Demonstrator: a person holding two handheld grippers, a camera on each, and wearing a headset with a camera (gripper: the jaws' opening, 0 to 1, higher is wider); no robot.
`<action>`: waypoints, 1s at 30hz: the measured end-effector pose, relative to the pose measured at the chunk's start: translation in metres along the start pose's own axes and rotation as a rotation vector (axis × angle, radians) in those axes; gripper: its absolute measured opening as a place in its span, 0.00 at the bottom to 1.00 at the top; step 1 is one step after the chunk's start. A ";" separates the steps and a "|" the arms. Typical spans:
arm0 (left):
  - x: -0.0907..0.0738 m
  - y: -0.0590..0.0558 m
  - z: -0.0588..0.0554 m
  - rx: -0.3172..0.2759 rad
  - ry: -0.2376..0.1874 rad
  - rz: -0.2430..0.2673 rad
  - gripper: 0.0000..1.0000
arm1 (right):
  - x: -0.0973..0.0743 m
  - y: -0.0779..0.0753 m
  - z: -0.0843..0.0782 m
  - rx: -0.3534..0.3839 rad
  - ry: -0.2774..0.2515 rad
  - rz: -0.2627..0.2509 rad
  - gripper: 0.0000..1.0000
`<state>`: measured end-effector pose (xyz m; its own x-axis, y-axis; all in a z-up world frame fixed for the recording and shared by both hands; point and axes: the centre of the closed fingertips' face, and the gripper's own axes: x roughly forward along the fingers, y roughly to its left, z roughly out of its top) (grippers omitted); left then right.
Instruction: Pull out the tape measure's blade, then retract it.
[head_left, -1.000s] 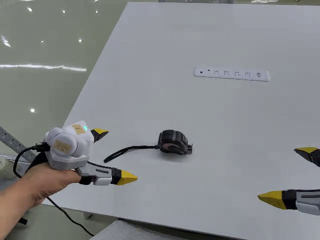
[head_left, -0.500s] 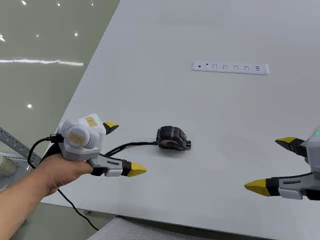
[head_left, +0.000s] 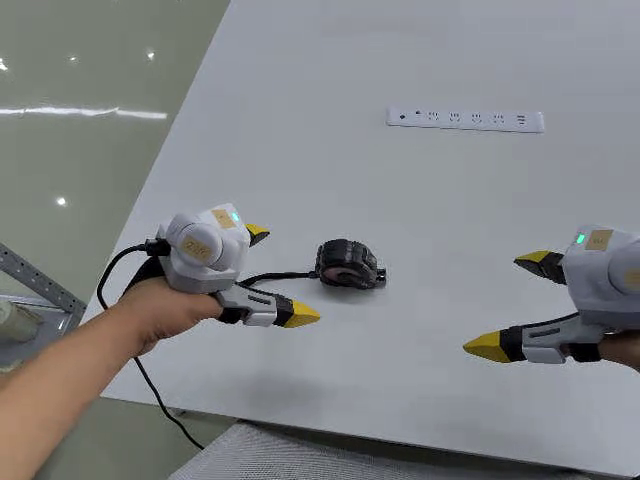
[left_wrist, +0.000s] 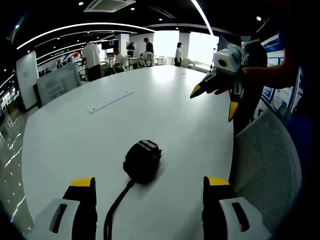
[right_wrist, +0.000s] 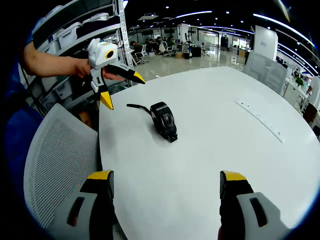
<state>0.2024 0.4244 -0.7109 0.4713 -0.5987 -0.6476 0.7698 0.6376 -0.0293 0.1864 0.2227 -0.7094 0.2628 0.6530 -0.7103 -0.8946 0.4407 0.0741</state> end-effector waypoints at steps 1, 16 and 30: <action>0.002 0.001 0.000 0.004 0.001 -0.001 0.84 | 0.002 0.000 0.001 -0.004 0.001 0.004 0.84; 0.036 0.006 0.010 0.050 0.017 -0.039 0.78 | 0.036 -0.007 0.011 -0.060 0.030 0.051 0.77; 0.063 0.011 0.010 0.157 0.060 -0.098 0.73 | 0.072 -0.013 0.019 -0.107 0.038 0.086 0.69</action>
<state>0.2450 0.3887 -0.7446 0.3678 -0.6211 -0.6921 0.8707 0.4913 0.0219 0.2243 0.2757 -0.7479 0.1716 0.6608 -0.7307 -0.9471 0.3148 0.0623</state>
